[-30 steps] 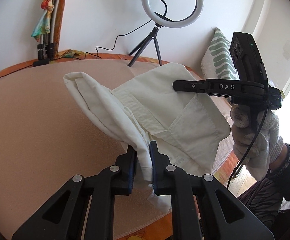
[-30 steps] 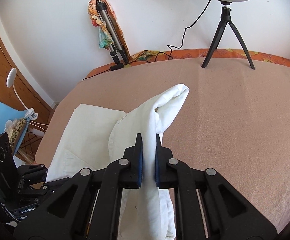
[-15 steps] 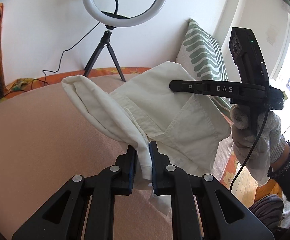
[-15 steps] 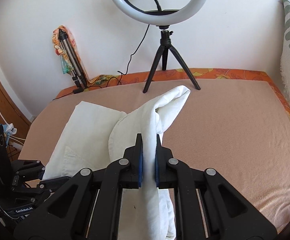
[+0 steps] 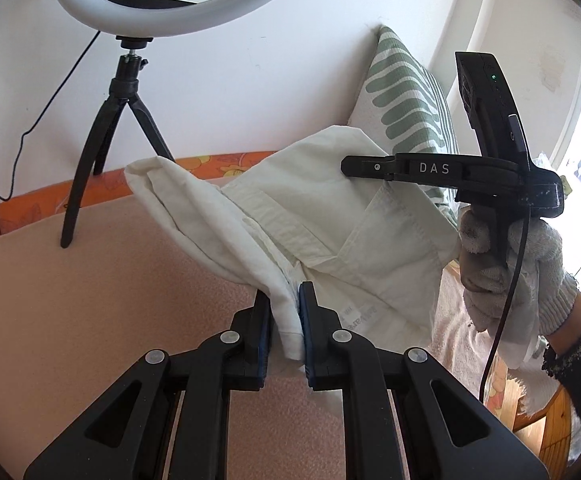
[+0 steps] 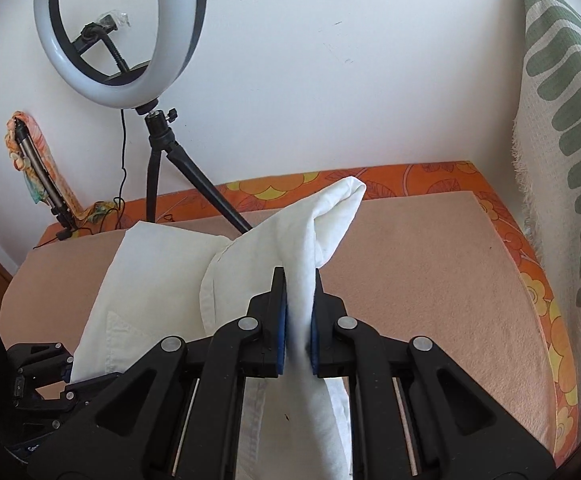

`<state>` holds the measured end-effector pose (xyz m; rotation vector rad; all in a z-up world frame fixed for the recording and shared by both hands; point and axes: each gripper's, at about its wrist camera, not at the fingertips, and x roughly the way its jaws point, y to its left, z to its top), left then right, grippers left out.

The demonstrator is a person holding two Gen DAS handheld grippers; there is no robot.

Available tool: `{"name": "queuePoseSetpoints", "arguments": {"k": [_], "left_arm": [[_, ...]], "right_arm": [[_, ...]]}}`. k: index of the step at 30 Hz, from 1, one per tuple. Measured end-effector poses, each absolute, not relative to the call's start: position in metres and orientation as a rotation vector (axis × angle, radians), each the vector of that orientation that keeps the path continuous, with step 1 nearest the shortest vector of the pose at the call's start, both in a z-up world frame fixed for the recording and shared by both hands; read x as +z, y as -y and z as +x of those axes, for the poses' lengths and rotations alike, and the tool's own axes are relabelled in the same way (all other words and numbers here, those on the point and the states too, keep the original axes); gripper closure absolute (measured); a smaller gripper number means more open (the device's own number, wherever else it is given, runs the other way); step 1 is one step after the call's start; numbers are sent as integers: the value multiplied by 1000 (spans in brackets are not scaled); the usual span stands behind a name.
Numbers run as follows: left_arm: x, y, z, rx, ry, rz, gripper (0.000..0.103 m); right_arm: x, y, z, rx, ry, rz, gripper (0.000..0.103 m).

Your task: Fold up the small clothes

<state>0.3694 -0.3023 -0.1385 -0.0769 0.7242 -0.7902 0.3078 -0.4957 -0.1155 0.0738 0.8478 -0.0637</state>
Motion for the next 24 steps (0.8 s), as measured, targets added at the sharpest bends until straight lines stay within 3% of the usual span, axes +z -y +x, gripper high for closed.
{"name": "queuePoseSetpoints", "arguments": {"k": [7, 9, 10, 11, 12, 13, 17, 24], "left_arm": [[-155, 317, 379, -780, -802, -35, 86], [-156, 316, 376, -750, -834, -2, 80], [-155, 315, 374, -745, -848, 7, 72], [-154, 312, 371, -739, -851, 17, 55], [-152, 309, 366, -722, -841, 29, 45], [-148, 306, 362, -705, -813, 39, 34], [-136, 292, 347, -695, -773, 46, 29], [-121, 273, 327, -683, -760, 45, 28]], "right_arm": [[-142, 514, 334, -167, -913, -24, 93], [-147, 520, 335, -244, -918, -48, 77], [-147, 522, 334, -256, -917, -42, 70], [-145, 522, 331, -258, -907, -35, 52], [-143, 521, 327, -258, -892, -35, 45], [-139, 519, 324, -264, -882, -39, 45], [-127, 511, 310, -273, -864, -28, 45], [-102, 486, 278, -303, -837, -39, 44]]}}
